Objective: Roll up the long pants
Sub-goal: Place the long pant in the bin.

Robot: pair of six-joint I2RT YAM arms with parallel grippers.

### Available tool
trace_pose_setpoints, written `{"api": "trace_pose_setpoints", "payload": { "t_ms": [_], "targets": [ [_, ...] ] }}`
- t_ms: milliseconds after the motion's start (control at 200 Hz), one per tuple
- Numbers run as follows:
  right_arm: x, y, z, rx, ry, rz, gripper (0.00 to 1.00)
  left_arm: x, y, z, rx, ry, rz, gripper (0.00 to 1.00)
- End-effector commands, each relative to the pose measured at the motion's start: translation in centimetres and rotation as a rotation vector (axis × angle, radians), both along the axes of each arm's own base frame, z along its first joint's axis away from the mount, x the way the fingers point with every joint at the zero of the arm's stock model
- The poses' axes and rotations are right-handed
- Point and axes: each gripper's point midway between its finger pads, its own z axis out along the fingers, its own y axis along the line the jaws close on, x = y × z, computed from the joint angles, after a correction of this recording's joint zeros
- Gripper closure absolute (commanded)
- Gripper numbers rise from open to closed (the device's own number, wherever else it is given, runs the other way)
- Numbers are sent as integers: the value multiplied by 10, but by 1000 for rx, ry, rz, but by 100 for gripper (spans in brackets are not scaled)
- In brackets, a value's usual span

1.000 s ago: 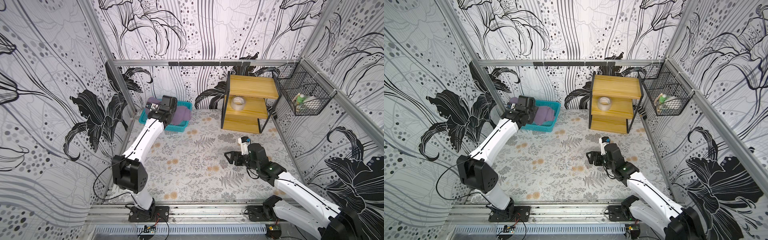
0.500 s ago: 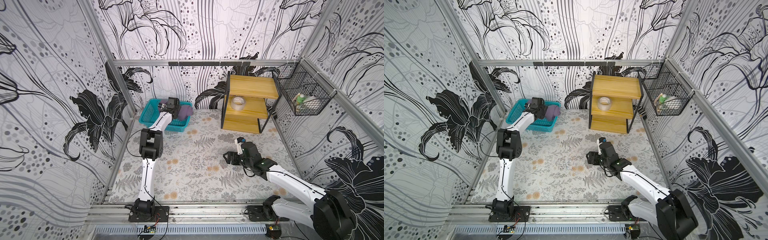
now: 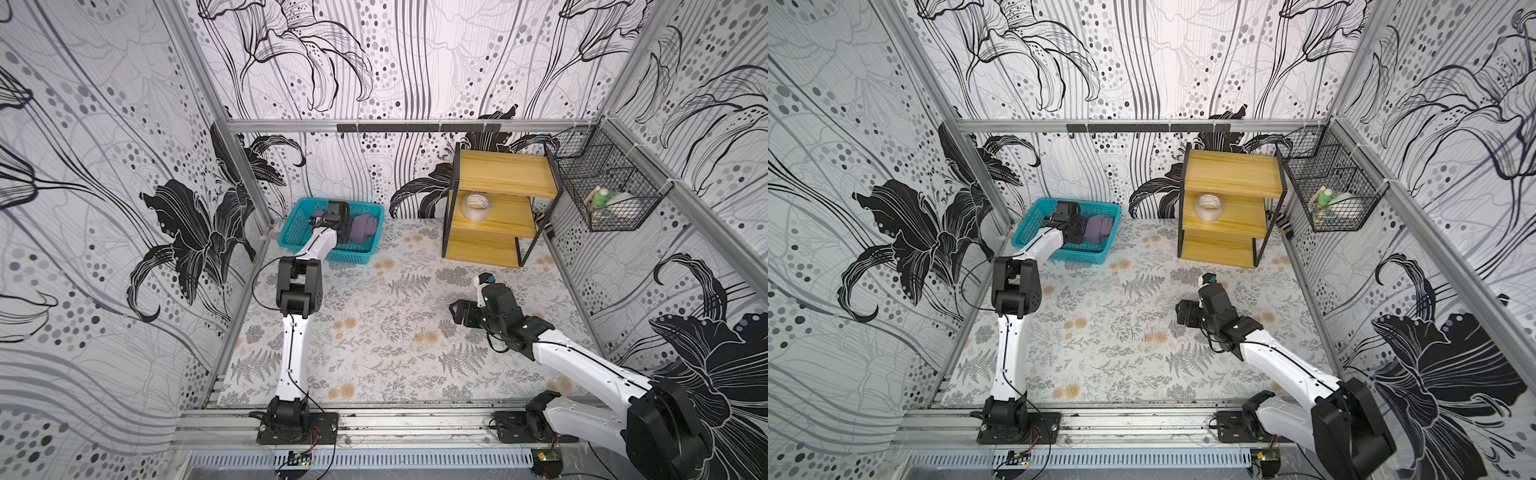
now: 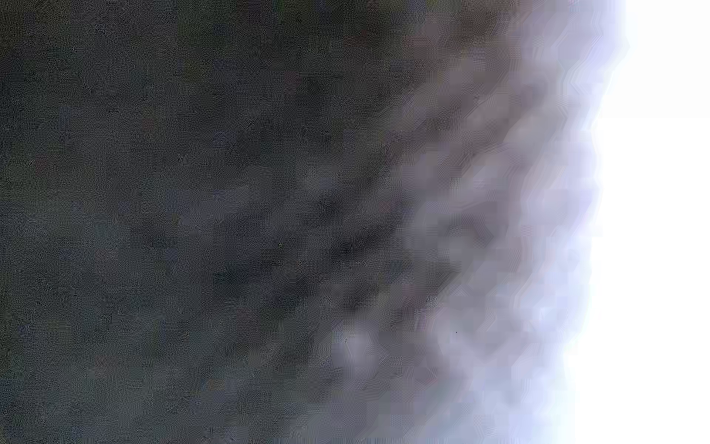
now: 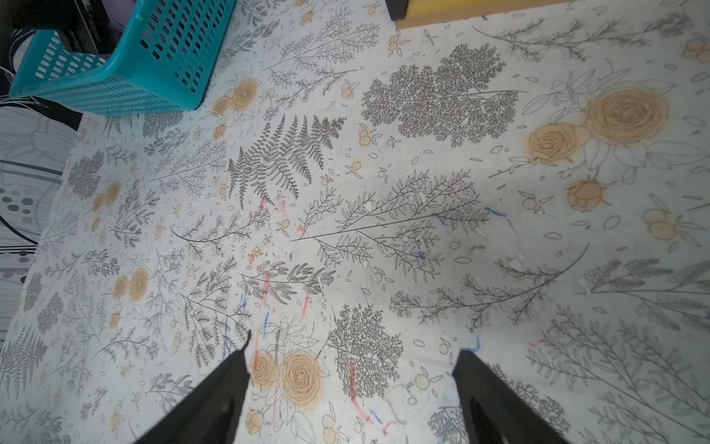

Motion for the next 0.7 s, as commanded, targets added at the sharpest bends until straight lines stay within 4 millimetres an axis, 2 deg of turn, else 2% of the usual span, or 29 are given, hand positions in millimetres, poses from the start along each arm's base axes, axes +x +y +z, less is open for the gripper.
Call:
{"api": "trace_pose_setpoints", "payload": {
  "t_ms": [0, 65, 150, 240, 335, 541, 696],
  "targets": [
    [2, -4, 5, 10, -16, -30, 12, 4, 19, 17, 63, -43, 24, 40],
    [2, -5, 6, 9, -18, -34, 12, 7, 25, 18, 88, -45, 14, 39],
    [2, -6, 5, 9, -18, -43, 12, 14, 21, 13, 79, -59, -25, 32],
    [2, -8, 4, 10, -14, -61, 11, 14, 17, 5, 63, -41, -57, 16],
    [0, -9, 3, 9, -9, -62, 10, 9, 14, 11, 60, -48, -65, 0],
    [2, -11, 17, -5, -46, -55, 10, -10, 28, 46, 107, -39, -27, 2],
    [1, -12, 29, 25, -81, -60, 10, -50, 46, 61, 121, 9, 90, 2]
  ]
}}
